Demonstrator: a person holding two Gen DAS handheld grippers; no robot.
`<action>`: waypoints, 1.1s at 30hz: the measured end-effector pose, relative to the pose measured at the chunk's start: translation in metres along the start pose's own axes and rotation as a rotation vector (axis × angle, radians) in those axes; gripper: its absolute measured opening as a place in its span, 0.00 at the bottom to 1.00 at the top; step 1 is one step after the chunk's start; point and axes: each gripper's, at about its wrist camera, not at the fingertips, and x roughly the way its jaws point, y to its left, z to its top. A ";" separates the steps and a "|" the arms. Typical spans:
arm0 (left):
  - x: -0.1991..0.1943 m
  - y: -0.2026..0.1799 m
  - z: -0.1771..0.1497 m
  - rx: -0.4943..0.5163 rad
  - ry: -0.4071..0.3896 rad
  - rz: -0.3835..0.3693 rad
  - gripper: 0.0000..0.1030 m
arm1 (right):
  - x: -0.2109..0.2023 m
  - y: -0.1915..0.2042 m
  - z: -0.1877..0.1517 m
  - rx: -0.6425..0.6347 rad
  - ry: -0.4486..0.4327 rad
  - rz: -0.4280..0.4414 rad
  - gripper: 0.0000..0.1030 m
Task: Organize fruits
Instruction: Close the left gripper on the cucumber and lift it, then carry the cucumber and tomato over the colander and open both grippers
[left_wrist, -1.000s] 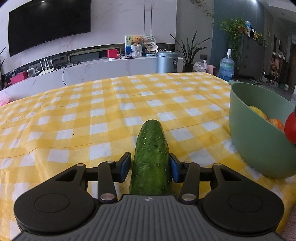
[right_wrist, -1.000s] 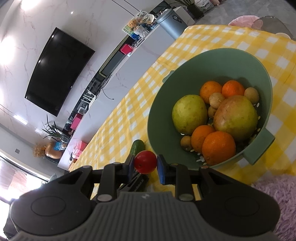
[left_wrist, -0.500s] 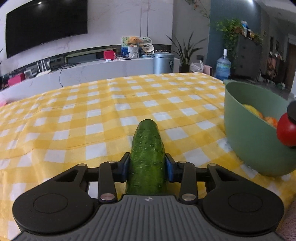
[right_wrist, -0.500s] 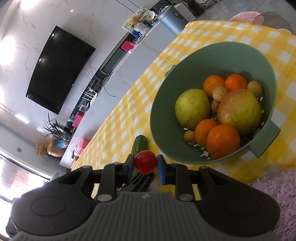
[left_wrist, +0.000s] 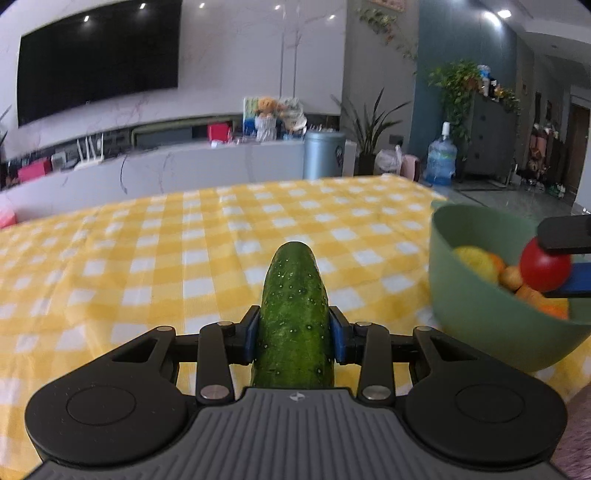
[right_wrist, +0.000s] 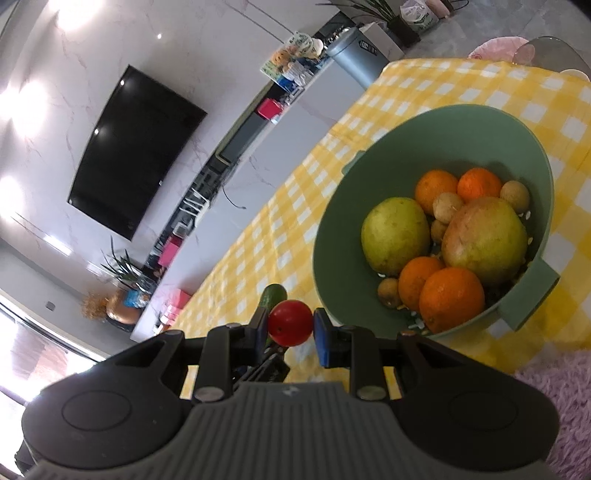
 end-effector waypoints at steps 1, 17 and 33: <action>-0.003 -0.001 0.003 0.010 -0.012 -0.007 0.41 | -0.002 -0.001 0.001 0.004 -0.013 0.009 0.22; -0.030 -0.032 0.048 -0.119 -0.117 -0.263 0.41 | -0.038 -0.040 0.019 0.192 -0.268 0.032 0.23; -0.028 -0.026 0.049 -0.159 -0.128 -0.353 0.41 | -0.036 -0.050 0.025 0.230 -0.325 -0.065 0.51</action>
